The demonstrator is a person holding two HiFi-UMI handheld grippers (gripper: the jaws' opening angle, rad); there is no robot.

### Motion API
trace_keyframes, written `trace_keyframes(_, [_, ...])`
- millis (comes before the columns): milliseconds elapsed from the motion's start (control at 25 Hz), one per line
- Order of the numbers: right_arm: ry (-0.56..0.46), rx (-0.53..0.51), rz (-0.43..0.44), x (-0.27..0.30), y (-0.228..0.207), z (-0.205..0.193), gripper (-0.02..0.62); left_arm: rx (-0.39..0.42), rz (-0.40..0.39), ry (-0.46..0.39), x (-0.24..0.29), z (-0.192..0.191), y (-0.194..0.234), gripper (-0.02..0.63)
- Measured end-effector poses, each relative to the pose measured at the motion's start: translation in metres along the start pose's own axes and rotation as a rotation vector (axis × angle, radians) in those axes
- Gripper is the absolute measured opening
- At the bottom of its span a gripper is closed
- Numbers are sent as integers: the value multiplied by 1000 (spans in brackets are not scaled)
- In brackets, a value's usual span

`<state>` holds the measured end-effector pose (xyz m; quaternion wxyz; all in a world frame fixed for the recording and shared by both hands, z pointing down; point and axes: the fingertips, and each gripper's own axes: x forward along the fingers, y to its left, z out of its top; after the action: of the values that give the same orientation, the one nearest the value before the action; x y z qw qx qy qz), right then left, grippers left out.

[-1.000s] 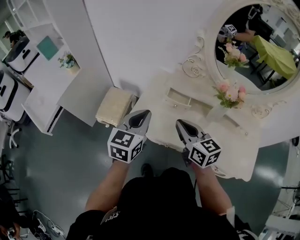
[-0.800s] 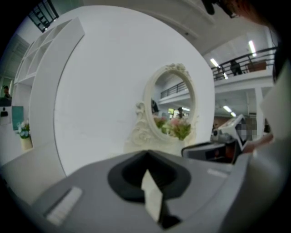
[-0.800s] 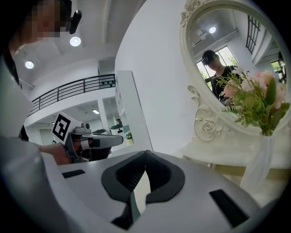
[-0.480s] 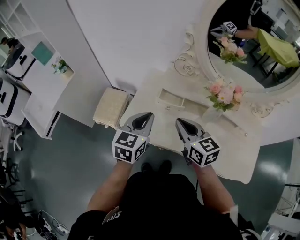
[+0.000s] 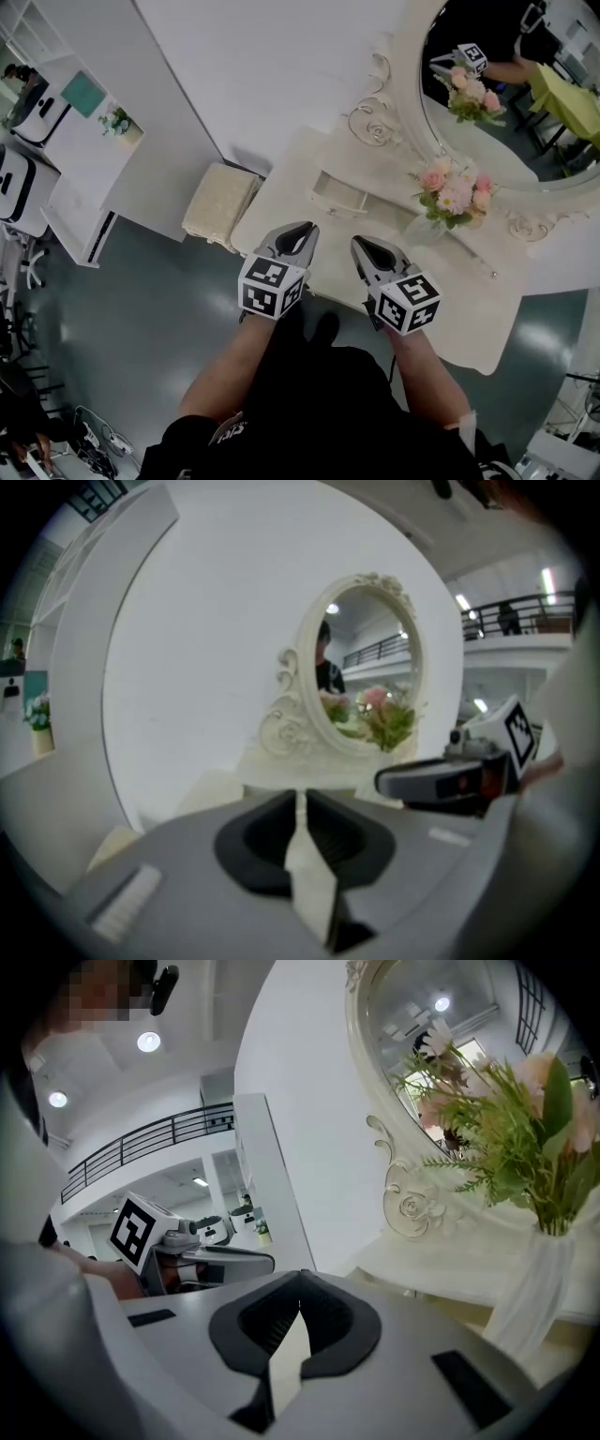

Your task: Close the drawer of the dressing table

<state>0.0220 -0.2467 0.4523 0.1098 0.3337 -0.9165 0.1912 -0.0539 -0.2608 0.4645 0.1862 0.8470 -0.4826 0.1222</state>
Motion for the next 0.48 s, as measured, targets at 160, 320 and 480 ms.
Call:
trace_keyframes(160, [17, 15, -17, 10, -8, -8, -5, -18, -18, 35, 23, -13, 7, 52])
trace_keyframes(320, [45, 25, -21, 18, -11, -19, -5, -19, -51, 81, 47, -29, 7, 92])
trace_keyframes(480, [65, 45, -38, 26, -19, -28, -5, -34, -65, 108, 65, -42, 12, 100])
